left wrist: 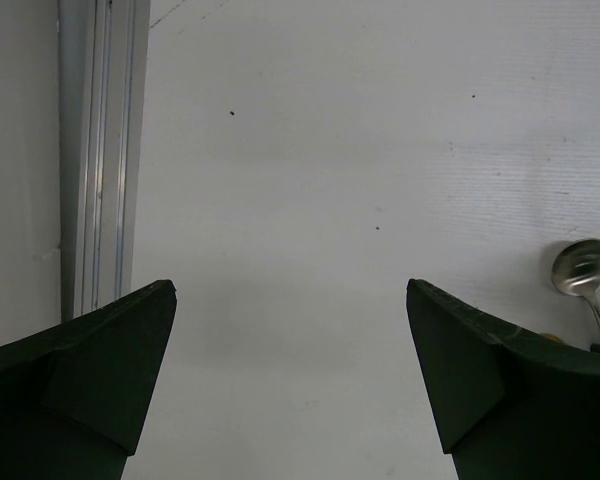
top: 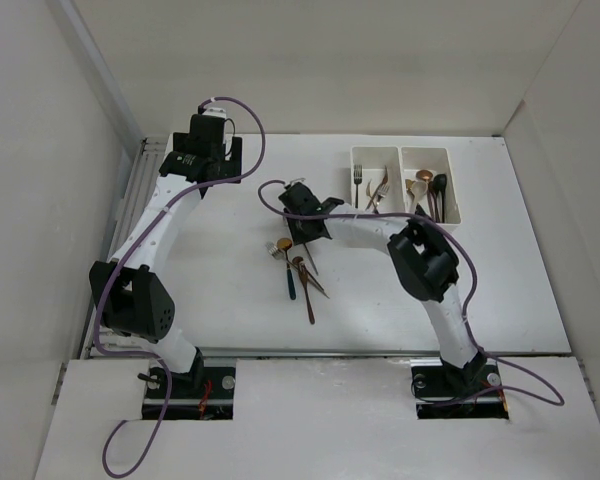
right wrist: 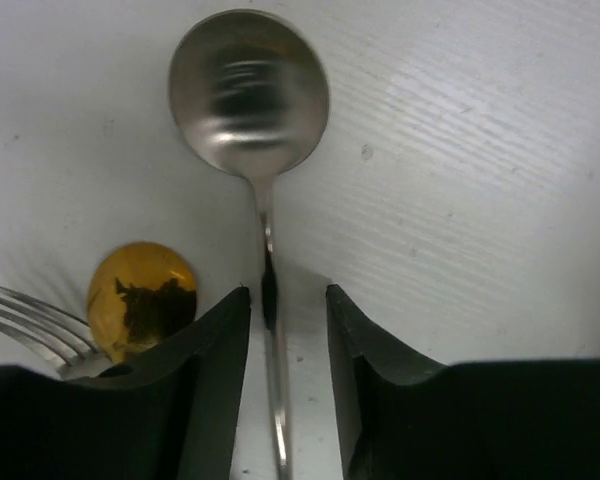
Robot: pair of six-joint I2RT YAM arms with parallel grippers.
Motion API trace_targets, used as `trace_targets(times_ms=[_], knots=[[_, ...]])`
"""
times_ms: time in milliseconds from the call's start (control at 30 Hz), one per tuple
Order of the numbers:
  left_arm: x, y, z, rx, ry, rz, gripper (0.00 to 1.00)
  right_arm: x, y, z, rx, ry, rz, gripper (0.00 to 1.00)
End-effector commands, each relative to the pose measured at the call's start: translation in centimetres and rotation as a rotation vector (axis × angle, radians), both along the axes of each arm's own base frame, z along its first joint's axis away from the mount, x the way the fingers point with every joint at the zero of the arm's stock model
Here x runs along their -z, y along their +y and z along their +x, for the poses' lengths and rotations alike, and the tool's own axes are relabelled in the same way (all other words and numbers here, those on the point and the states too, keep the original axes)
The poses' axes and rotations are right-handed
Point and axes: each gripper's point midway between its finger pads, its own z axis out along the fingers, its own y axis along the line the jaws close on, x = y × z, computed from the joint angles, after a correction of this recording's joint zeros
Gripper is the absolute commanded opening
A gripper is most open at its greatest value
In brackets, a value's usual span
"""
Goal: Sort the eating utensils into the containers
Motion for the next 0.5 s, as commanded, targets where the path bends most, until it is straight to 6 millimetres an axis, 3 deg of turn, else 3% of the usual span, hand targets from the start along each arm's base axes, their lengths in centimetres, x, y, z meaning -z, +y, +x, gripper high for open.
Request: trace_targets(times_ms=[0, 100, 133, 167, 267, 367, 467], knots=[[-1.5, 0.2, -0.2, 0.000, -0.048, -0.007, 1.00, 3.5, -0.7, -3.4, -0.018, 0.083, -0.115, 0.40], [-1.5, 0.2, -0.2, 0.000, -0.048, -0.007, 1.00, 4.7, -0.9, -4.3, -0.031, 0.108, -0.143, 0.20], [-1.5, 0.2, -0.2, 0.000, -0.048, -0.007, 1.00, 4.6, -0.4, -4.1, -0.036, 0.102, -0.123, 0.07], [-1.5, 0.2, -0.2, 0.000, -0.048, -0.007, 1.00, 4.4, -0.1, -4.1, -0.040, 0.093, -0.102, 0.02], [-1.5, 0.2, -0.2, 0.000, -0.048, -0.007, 1.00, 2.1, -0.1, -3.0, -0.041, 0.041, -0.075, 0.00], [-1.5, 0.2, -0.2, 0.000, -0.048, -0.007, 1.00, -2.8, 0.7, -0.9, -0.054, -0.060, -0.030, 0.00], [-1.8, 0.2, -0.1, 0.000, -0.056, -0.009, 1.00, -11.1, 0.2, 2.3, -0.038, -0.199, 0.062, 0.00]])
